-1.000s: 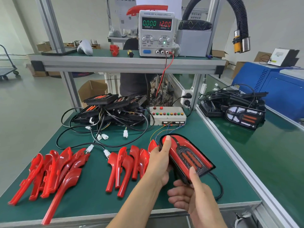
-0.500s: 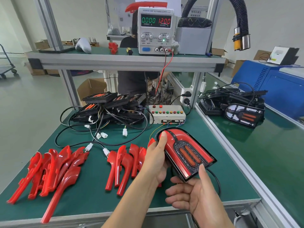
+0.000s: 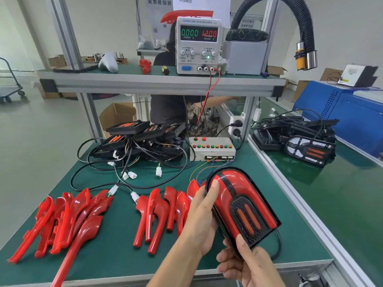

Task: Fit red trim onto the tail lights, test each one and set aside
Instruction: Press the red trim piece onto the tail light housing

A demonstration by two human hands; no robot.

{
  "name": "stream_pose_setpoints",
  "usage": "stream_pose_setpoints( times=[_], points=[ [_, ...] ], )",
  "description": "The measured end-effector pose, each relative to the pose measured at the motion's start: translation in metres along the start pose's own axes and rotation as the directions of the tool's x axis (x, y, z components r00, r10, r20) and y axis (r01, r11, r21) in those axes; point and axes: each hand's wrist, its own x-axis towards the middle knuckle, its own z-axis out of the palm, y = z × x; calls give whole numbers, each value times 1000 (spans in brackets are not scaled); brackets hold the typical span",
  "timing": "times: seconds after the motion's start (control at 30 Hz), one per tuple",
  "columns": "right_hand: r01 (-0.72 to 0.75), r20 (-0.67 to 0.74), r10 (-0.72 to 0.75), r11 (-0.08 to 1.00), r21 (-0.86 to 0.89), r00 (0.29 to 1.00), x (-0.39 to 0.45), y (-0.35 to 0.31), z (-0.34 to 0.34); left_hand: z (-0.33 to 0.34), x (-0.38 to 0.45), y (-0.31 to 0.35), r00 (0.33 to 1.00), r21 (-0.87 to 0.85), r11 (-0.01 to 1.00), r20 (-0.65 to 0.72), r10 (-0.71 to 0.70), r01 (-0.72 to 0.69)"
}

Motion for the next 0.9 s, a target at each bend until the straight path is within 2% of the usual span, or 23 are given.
stream_pose_setpoints(
  times=[0.13, 0.27, 0.43, 0.9],
  points=[
    [15, 46, -18, 998, 56, 999, 5, 10, -5, -1, -5, -6, 998, 36, 997, 5, 62, -62],
    [79, -64, -70, 984, 161, 995, 13, 17, -1, -1, -10, -11, 996, -25, 997, 34, 77, -76],
    [154, -226, -136, 986, 64, 965, 18, 19, 0, -2, -11, -10, 999, -74, 997, 37, 34, -31],
    [224, -274, -226, 974, -38, 935, 25, 22, -2, -7, -15, -2, 996, -131, 990, 56, 65, -57]
  ],
)
